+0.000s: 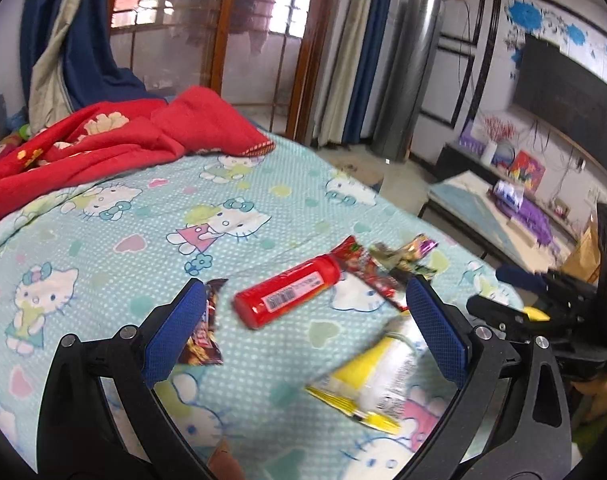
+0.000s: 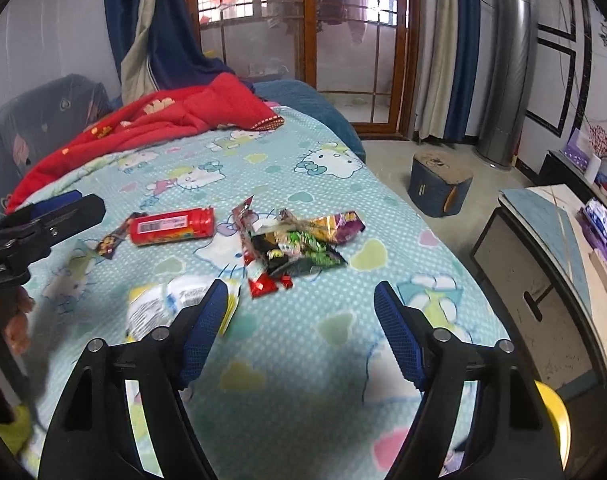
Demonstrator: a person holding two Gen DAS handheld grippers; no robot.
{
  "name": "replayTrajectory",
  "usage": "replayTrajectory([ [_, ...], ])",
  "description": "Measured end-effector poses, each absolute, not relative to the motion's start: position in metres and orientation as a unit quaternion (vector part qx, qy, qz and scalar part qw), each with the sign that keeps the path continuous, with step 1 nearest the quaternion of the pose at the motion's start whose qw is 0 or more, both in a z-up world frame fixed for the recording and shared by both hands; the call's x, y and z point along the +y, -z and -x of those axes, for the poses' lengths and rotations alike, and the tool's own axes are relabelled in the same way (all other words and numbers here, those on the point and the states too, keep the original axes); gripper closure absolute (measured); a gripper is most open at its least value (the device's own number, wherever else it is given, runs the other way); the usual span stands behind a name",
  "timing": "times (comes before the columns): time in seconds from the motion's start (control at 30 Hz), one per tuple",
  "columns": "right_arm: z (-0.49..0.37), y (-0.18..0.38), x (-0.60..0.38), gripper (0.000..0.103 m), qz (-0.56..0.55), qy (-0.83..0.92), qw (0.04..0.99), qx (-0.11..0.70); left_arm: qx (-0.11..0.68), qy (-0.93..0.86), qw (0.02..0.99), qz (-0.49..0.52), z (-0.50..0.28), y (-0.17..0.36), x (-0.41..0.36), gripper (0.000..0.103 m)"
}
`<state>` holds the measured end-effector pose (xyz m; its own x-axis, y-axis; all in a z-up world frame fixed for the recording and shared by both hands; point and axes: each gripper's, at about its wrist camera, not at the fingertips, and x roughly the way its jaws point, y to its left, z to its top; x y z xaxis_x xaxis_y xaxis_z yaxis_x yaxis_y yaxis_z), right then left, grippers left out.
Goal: Collect trash
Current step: 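Grasp the red candy tube with the left tool while the right tool grasps the green snack wrapper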
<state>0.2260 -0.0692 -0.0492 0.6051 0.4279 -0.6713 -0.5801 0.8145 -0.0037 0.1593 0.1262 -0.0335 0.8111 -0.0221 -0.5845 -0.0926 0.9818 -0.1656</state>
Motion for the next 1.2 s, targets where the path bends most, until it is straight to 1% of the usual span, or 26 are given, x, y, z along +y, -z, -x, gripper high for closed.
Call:
replayTrajectory([
  [0.03,-0.229,0.050,-0.065,0.035,0.116,-0.285,0.888,0.343,0.315,-0.016,0.945,0.088,-0.164,0.035,0.128,0.011],
  [0.1,-0.236,0.053,-0.057,0.035,0.121,-0.293,0.882,0.348,0.327,-0.014,0.942,0.073,-0.172,0.039,0.129,0.012],
  [0.27,-0.250,0.059,-0.040,0.040,0.127,-0.304,0.872,0.362,0.362,0.007,0.931,0.049,-0.193,0.051,0.130,0.021],
  [0.47,-0.264,0.072,-0.027,0.046,0.147,-0.306,0.860,0.381,0.391,0.012,0.920,0.025,-0.214,0.064,0.131,0.026],
  [0.5,-0.265,0.074,-0.026,0.048,0.150,-0.306,0.859,0.383,0.396,0.015,0.918,0.024,-0.216,0.066,0.131,0.027],
  [0.57,-0.270,0.079,-0.026,0.056,0.150,-0.304,0.854,0.395,0.403,0.018,0.915,0.017,-0.221,0.069,0.130,0.029],
  [0.63,-0.272,0.083,-0.028,0.069,0.141,-0.305,0.850,0.405,0.412,0.022,0.911,0.009,-0.226,0.072,0.129,0.031],
  [0.67,-0.272,0.083,-0.031,0.071,0.134,-0.305,0.851,0.406,0.415,0.024,0.909,0.006,-0.228,0.073,0.128,0.032],
  [0.7,-0.272,0.083,-0.034,0.075,0.125,-0.309,0.851,0.406,0.418,0.026,0.908,0.005,-0.230,0.074,0.127,0.033],
  [0.77,-0.269,0.081,-0.040,0.082,0.111,-0.317,0.849,0.407,0.421,0.030,0.907,0.002,-0.231,0.075,0.125,0.038],
  [0.8,-0.268,0.080,-0.043,0.088,0.103,-0.321,0.847,0.410,0.424,0.033,0.905,0.001,-0.232,0.077,0.124,0.040],
  [0.87,-0.267,0.080,-0.049,0.090,0.088,-0.322,0.845,0.418,0.429,0.037,0.903,0.003,-0.234,0.079,0.124,0.044],
  [0.93,-0.263,0.081,-0.057,0.092,0.070,-0.322,0.843,0.426,0.432,0.035,0.901,0.003,-0.234,0.082,0.123,0.045],
  [0.97,-0.261,0.082,-0.062,0.092,0.060,-0.319,0.843,0.428,0.433,0.034,0.901,0.003,-0.234,0.084,0.122,0.050],
  [1.0,-0.259,0.082,-0.066,0.092,0.051,-0.317,0.844,0.429,0.435,0.035,0.900,0.005,-0.233,0.085,0.122,0.057],
  [1.03,-0.256,0.083,-0.069,0.092,0.045,-0.316,0.845,0.429,0.437,0.035,0.899,0.007,-0.233,0.086,0.122,0.060],
  [1.1,-0.251,0.082,-0.077,0.092,0.031,-0.310,0.850,0.425,0.442,0.036,0.896,0.009,-0.231,0.090,0.121,0.074],
  [1.17,-0.245,0.081,-0.087,0.093,0.016,-0.307,0.853,0.421,0.448,0.036,0.893,0.009,-0.229,0.094,0.120,0.081],
  [1.2,-0.243,0.080,-0.091,0.094,0.011,-0.305,0.854,0.420,0.445,0.035,0.895,0.011,-0.227,0.095,0.119,0.081],
])
